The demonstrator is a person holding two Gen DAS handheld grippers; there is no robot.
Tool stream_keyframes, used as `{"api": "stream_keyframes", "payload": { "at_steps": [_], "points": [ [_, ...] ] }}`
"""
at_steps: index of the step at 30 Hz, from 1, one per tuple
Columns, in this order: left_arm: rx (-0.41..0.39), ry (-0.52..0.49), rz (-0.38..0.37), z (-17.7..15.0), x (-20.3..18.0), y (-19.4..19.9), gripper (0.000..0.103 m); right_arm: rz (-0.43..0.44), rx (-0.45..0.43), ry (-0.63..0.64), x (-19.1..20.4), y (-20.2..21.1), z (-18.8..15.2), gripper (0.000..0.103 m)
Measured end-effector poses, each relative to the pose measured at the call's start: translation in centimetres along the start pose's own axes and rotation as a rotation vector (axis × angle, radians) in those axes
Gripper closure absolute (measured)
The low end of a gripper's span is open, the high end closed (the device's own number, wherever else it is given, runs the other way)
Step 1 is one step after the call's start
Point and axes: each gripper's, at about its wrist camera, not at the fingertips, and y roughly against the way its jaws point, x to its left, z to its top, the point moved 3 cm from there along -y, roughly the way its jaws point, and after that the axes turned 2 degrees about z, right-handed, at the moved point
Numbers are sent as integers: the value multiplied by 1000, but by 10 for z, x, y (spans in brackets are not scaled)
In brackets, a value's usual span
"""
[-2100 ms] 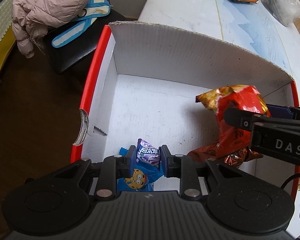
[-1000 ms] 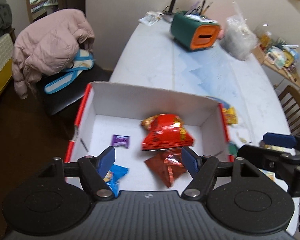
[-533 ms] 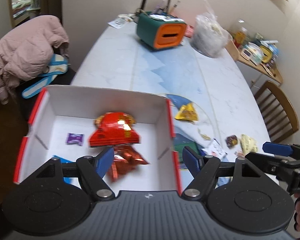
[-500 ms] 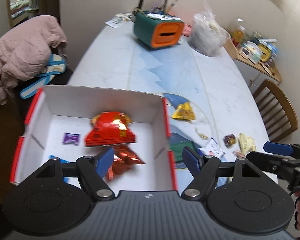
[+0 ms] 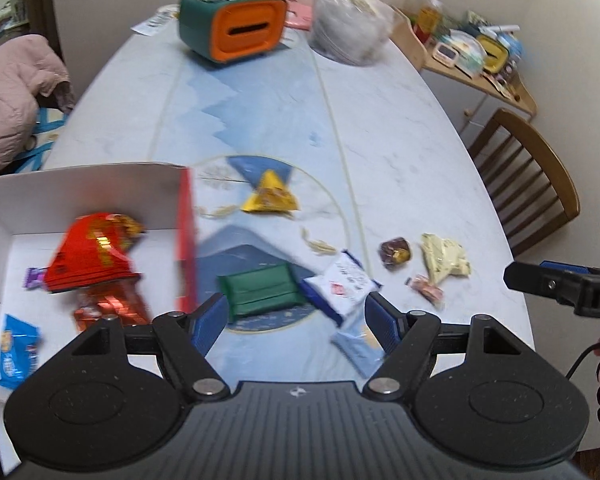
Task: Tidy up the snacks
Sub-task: 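Move both tools back toward the remaining snacks on the table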
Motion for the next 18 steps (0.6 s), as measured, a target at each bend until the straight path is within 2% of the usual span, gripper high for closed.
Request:
{"api": "stream_keyframes", "payload": {
  "at_steps": [9,18],
  "points": [
    [40,-24,2,14,-56,-46,28,-39,45,-33,-73,-21,3,5],
    [80,17,9,31,-82,-90,28,-17,95,-2,-106,-53,0,10]
  ]
}}
